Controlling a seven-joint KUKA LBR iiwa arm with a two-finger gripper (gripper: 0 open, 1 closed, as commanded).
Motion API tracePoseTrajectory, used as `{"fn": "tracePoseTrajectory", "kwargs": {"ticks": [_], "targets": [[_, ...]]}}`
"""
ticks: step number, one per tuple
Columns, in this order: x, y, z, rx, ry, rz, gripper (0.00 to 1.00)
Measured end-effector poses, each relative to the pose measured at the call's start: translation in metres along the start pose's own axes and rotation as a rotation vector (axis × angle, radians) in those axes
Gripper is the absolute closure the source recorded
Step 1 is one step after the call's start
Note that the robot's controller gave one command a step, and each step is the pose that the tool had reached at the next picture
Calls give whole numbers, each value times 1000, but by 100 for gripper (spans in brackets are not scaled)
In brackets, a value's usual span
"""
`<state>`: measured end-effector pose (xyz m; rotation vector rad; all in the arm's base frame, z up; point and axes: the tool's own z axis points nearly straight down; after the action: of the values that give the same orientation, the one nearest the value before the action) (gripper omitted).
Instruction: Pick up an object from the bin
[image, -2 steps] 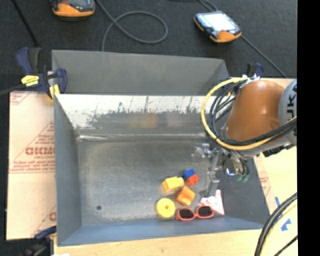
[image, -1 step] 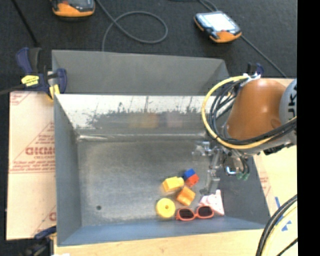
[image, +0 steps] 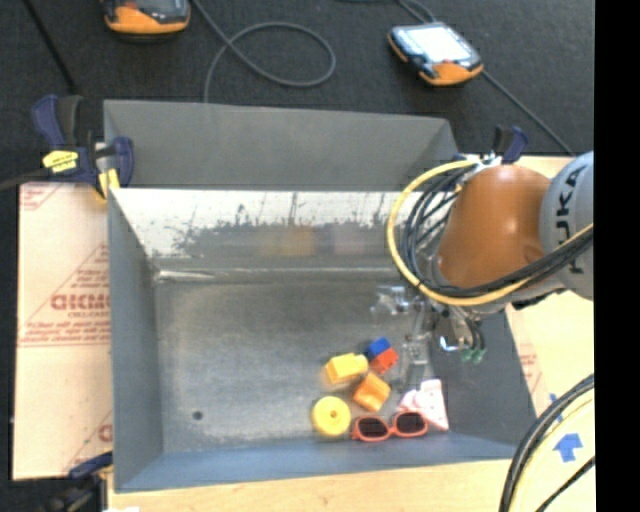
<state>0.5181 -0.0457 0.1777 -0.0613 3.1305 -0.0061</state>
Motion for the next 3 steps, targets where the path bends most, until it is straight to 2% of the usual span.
{"fn": "tracePoseTrajectory", "kwargs": {"ticks": [1, 2, 3], "targets": [[-39, 25, 34, -5, 10, -186, 0], [-29, 29, 42, -5, -1, -157, 0], [-6, 31, 51, -5, 11, -24, 0]]}}
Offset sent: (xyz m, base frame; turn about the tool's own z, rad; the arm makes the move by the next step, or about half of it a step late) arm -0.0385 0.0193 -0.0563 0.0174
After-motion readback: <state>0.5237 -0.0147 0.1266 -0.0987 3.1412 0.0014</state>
